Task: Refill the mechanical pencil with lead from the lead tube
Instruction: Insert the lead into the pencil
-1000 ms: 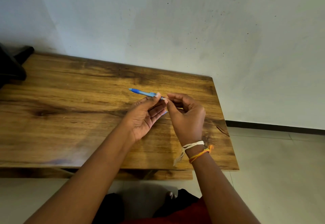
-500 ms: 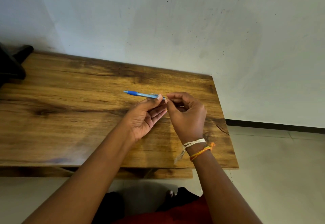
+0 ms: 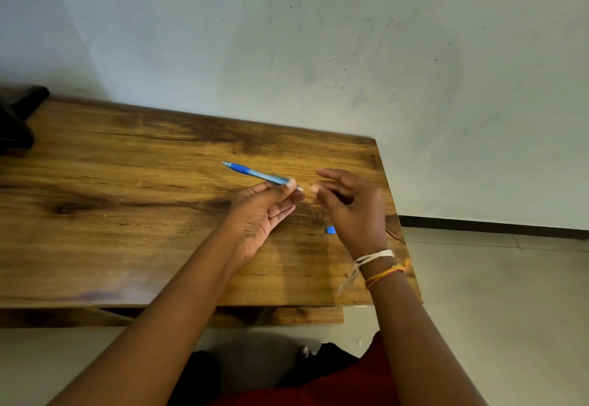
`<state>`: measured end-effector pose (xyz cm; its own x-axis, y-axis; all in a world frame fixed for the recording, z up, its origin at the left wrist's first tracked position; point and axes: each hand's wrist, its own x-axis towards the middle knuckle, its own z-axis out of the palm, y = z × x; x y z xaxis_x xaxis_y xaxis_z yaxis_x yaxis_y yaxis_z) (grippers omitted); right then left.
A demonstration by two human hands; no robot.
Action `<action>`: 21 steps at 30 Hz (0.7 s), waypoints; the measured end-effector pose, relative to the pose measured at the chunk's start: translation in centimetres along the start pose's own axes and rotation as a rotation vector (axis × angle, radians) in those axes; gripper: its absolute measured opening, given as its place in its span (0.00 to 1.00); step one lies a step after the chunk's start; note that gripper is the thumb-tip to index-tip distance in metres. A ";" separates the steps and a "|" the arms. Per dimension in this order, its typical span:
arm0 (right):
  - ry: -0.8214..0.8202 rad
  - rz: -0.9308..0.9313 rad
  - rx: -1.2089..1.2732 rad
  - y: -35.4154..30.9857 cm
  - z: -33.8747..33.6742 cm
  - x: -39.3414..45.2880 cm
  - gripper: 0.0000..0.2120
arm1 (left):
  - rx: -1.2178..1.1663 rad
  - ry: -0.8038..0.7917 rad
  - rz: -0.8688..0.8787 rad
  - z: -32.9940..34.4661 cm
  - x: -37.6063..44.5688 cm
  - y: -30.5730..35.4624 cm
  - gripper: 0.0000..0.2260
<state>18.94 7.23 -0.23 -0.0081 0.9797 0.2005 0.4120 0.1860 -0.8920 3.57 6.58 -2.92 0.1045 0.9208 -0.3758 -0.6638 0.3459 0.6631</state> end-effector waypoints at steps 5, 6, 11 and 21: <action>0.236 0.201 -0.263 2.7 -2.7 0.8 0.06 | -0.007 0.017 -0.015 0.0 0.4 -0.1 0.09; 0.244 0.250 -0.299 3.1 -2.8 0.8 0.06 | -0.009 0.020 -0.018 0.0 0.5 -0.1 0.08; 0.129 0.317 -0.394 3.9 -1.9 0.8 0.11 | 0.003 0.022 -0.039 0.0 0.5 0.0 0.07; 0.117 0.259 -0.497 3.4 -0.3 0.7 0.06 | 0.040 0.037 -0.014 -0.5 0.4 0.6 0.05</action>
<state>20.59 8.57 -3.02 0.2394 0.9684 0.0693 0.7665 -0.1447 -0.6257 2.83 7.02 -3.03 0.0860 0.9087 -0.4085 -0.6321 0.3667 0.6826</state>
